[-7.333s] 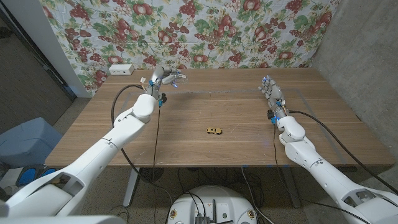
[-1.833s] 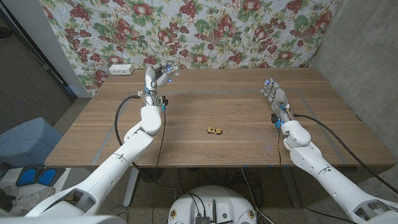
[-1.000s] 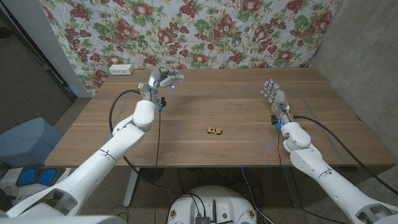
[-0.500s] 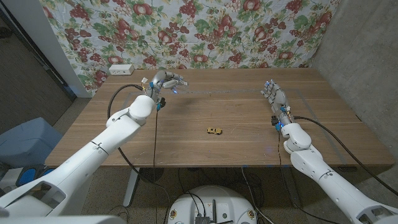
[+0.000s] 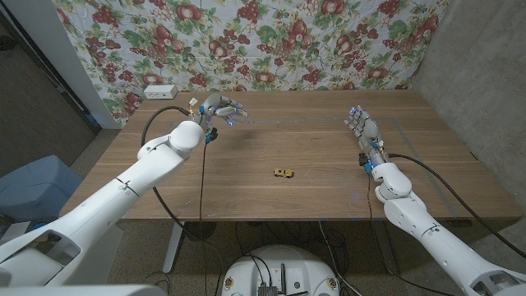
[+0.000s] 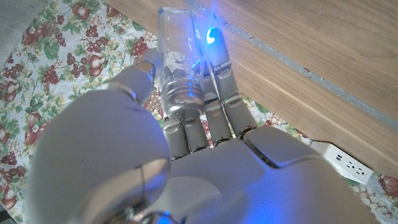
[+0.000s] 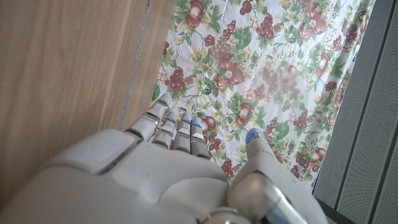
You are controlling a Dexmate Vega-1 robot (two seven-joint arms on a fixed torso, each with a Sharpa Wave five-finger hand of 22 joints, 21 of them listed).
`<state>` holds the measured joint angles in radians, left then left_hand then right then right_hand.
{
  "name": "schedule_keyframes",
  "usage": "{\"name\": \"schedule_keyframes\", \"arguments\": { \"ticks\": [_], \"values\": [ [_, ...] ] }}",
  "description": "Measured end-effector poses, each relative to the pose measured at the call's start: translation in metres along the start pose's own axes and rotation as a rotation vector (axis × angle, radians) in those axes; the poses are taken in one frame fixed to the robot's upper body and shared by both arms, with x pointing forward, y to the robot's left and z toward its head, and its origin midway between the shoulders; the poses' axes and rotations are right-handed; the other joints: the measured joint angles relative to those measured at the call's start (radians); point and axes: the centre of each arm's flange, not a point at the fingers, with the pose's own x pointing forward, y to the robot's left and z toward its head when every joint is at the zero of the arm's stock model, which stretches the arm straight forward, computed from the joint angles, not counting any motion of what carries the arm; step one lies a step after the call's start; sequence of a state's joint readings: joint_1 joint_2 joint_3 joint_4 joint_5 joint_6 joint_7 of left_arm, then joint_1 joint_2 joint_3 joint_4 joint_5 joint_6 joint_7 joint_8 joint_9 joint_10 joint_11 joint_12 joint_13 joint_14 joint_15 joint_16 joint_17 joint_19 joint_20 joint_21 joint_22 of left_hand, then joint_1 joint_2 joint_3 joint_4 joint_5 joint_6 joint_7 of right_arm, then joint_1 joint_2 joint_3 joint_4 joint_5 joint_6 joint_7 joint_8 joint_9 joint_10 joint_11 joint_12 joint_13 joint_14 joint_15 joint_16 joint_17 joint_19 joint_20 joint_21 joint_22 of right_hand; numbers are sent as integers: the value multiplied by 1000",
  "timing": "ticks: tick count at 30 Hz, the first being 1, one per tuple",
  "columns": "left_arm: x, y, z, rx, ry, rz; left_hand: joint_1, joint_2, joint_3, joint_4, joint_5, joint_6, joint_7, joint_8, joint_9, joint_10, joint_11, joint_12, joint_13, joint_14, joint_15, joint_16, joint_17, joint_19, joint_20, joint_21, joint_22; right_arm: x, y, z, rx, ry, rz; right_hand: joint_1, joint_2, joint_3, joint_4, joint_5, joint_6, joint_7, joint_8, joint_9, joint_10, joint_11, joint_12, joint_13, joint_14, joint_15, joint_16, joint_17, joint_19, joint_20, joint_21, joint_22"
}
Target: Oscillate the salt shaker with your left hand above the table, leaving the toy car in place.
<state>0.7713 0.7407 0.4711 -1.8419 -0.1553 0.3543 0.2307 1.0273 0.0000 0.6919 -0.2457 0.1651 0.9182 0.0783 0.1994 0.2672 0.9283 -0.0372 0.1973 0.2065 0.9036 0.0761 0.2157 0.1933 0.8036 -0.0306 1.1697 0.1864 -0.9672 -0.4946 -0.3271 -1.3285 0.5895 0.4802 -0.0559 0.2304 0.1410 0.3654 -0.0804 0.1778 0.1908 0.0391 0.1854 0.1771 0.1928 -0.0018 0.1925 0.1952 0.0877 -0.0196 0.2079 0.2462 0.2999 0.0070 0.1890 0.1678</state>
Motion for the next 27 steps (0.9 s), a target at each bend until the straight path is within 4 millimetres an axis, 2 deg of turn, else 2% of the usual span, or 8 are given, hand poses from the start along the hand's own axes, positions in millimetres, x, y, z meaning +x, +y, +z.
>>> {"name": "schedule_keyframes", "arguments": {
  "ticks": [18, 27],
  "values": [
    [38, 18, 8, 246, 160, -198, 3, -3, 0, 0, 2, 0, 0, -4, 0, 0, 0, 3, 1, 0, 0, 3, -1, -9, 1, 8, -5, 0, 0, -2, 4, 2, -4, 0, 0, 0, 0, 0, 0, 0, 0, 0, 0, 0, 0, 0, 0, 0, 0, -5, 0, 0, 0, 0],
    [57, 27, 19, 382, 238, -286, 3, -3, 4, -4, 2, -6, -5, -4, 0, -5, -2, 3, 1, 0, 0, 3, 0, -20, 1, 8, -5, 0, 1, -2, 2, 4, -8, 0, 0, 5, -4, 0, 0, 0, 0, 0, 0, 0, 0, 0, 0, 0, 0, -5, 0, 0, 0, 0]
  ]
}}
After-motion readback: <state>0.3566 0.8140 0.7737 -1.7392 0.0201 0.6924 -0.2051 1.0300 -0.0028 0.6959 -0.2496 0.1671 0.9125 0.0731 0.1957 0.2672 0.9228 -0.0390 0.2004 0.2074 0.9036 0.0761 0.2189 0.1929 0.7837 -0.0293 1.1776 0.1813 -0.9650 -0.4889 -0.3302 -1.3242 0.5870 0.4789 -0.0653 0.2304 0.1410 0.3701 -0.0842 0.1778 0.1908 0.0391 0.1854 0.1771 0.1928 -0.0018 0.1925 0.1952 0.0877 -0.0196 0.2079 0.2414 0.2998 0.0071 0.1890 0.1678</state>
